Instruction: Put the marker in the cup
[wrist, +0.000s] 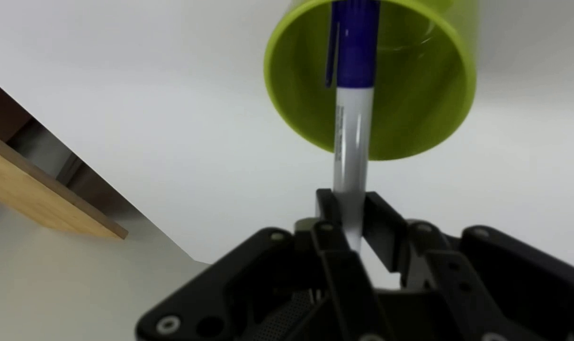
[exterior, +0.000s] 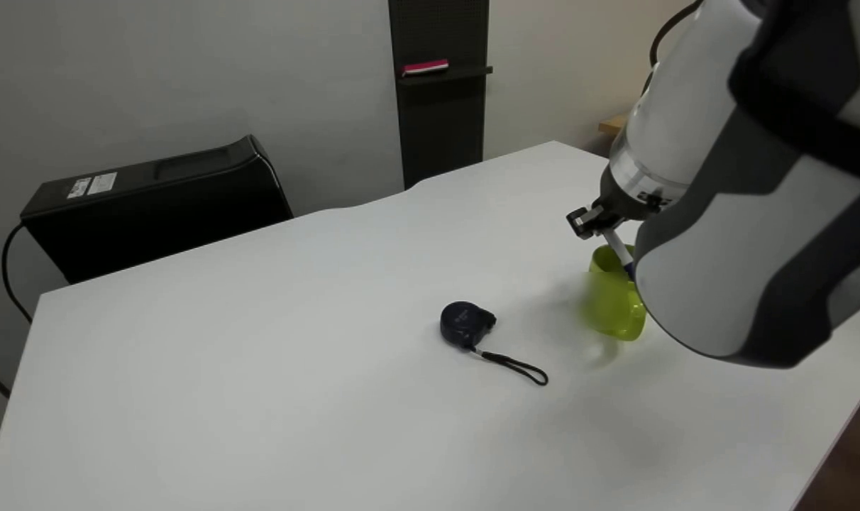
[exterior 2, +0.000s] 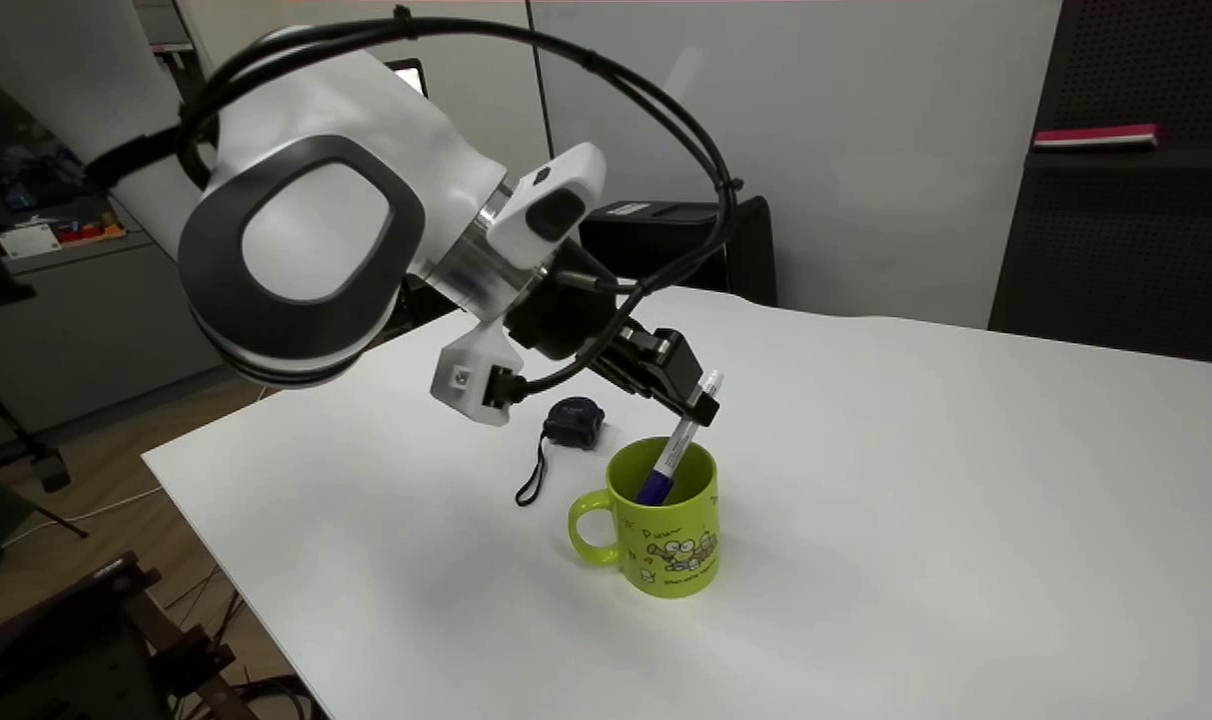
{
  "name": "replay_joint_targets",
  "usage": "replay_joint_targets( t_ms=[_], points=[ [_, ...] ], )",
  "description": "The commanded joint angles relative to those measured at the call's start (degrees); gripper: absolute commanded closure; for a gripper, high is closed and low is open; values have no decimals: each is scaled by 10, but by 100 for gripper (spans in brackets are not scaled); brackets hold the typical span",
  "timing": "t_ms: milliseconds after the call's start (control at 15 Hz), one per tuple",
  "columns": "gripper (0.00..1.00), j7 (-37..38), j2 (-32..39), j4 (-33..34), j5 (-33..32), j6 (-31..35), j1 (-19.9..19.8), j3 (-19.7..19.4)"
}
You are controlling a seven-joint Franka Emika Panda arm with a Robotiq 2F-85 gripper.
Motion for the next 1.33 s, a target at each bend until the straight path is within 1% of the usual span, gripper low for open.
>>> replay_joint_targets(
  t_ms=[0, 200, 267, 333, 400, 667, 800, 867, 933, 1133, 1267],
  points=[
    [95, 0, 13, 7, 10, 1, -6, 7],
    [95, -1, 18, 7, 9, 1, -10, 12],
    [54, -1, 17, 7, 8, 1, -13, 14],
    [54, -3, 16, 7, 5, 1, -18, 16],
    [49, -3, 15, 6, 3, 2, -23, 19],
    [21, -8, 19, 8, 0, 0, -41, 28],
    [8, -7, 22, 10, -6, -7, -37, 17],
    [2, -19, 23, 14, 2, -8, -38, 15],
    [0, -23, 21, 15, 1, -13, -37, 9],
    [0, -40, 5, 22, -7, -23, -35, -14],
    [0, -53, -9, 32, -21, -41, -42, -28]
  ],
)
